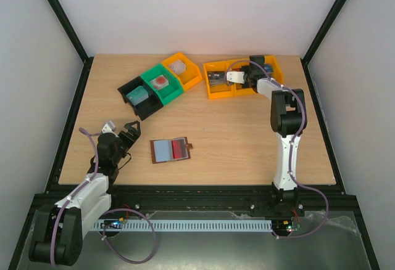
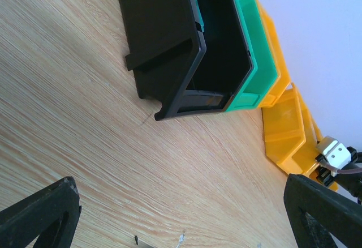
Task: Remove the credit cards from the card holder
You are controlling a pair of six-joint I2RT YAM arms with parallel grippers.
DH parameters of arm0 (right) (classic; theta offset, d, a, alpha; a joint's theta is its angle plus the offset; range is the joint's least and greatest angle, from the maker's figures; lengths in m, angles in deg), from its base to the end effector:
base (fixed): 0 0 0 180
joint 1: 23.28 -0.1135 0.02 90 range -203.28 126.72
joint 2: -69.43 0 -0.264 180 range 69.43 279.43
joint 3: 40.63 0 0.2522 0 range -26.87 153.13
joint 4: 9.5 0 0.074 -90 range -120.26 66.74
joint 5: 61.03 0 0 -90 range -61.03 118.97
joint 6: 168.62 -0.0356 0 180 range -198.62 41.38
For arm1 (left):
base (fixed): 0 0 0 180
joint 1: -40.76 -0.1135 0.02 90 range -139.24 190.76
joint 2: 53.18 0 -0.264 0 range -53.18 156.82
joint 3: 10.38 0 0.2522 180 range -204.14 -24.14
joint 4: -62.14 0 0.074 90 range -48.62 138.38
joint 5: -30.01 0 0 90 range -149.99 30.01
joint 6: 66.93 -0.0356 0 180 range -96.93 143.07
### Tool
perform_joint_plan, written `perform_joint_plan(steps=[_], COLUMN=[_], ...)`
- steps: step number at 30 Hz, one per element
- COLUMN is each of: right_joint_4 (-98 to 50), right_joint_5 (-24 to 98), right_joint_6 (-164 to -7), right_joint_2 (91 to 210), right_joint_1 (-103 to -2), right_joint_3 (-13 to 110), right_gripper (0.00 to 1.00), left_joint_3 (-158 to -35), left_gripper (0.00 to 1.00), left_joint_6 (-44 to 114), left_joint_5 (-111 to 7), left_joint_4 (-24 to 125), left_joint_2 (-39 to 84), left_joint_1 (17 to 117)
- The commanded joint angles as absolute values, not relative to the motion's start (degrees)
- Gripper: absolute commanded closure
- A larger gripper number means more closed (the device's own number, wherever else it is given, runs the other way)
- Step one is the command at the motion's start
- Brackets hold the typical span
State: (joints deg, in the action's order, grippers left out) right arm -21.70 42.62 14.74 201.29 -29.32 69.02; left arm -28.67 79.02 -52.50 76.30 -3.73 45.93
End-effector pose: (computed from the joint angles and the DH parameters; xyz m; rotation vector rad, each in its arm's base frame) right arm 0.5155 0.0630 0.1534 -1.7791 1.3256 -0.6141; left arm 0.1676 -0.0198 0.1516 -0.7520 1.8051 -0.8449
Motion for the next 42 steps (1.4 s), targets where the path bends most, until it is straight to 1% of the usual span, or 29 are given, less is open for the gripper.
perform_joint_plan(steps=[1,4,6,9,11,12,13,15,17,18,21,24,29,31,34,35,37,39,42], right_joint_4=[-24.13,-21.13,-16.9,-9.68,-10.12,-13.61,-18.66,-28.98,-36.66,-39.31,-43.68,-47.19,-49.9,-49.05,-49.05,-49.15,-49.25,-49.54,-50.91], right_joint_5=[42.52,46.38,47.47,49.81,49.52,47.97,46.11,41.17,36.41,34.21,33.15,33.42,35.2,33.98,31.09,30.78,30.69,30.06,27.97], right_joint_6=[9.1,1.81,-4.95,-28.57,-44.28,-50.75,-55.33,-64.09,-71.03,-73.74,-78.75,-81.15,-78.45,-78.03,-78.1,-78.02,-77.91,-78.13,-78.39], right_joint_2=[201.09,196.77,193.65,190.07,190.01,191.04,192.74,196.85,200.25,201.63,203.21,205.3,206.85,207.0,207.73,207.8,207.62,207.39,206.4], right_joint_1=[-28.9,-28.9,-28.84,-27.72,-26.22,-25.75,-25.4,-25.36,-25.32,-25.37,-25.34,-25.42,-25.73,-25.7,-25.74,-25.71,-25.74,-25.73,-25.83], right_joint_3=[67.62,65.68,64.14,64.43,68.6,72.42,76.82,86.64,93.01,94.82,94.78,94.65,93.62,92.8,92.85,92.84,92.36,92.14,91.39], right_gripper=[0.68,0.65,0.6,0.47,0.38,0.27,0.19,0.09,0.0,0.01,0.0,0.08,0.1,0.14,0.32,0.36,0.51,0.62,0.75], left_joint_3=[-27.83,-27.83,-27.83,-27.78,-27.73,-27.74,-27.73,-27.74,-27.74,-27.74,-27.72,-27.7,-27.74,-27.67,-27.71,-27.74,-27.7,-27.7,-27.65], left_gripper=[0.01,0.01,0.01,0.01,0.01,0.01,0.01,0.01,0.01,0.01,0.01,0.01,0.01,0.01,0.01,0.01,0.01,0.01,0.01], left_joint_6=[78.93,78.94,78.89,78.83,78.77,78.77,78.79,78.73,78.79,78.75,78.64,78.62,78.66,78.7,78.7,78.71,78.63,78.65,78.64], left_joint_5=[-52.25,-52.17,-52.17,-52.24,-52.17,-52.18,-52.18,-52.16,-52.13,-52.18,-52.16,-52.19,-52.26,-52.25,-52.29,-52.26,-52.32,-52.26,-52.25], left_joint_4=[77.83,77.93,78.0,78.0,78.07,78.08,78.1,78.09,78.13,78.13,78.07,78.06,78.07,78.09,78.09,78.08,78.1,78.11,78.23], left_joint_2=[-3.54,-3.66,-3.78,-4.08,-4.16,-4.2,-4.17,-4.3,-4.35,-4.4,-4.66,-4.97,-5.05,-4.91,-4.86,-4.94,-5.0,-5.0,-4.88], left_joint_1=[45.5,45.5,45.5,45.5,45.55,45.51,45.5,45.5,45.52,45.54,45.63,45.59,45.59,45.59,45.59,45.59,45.59,45.59,45.6])
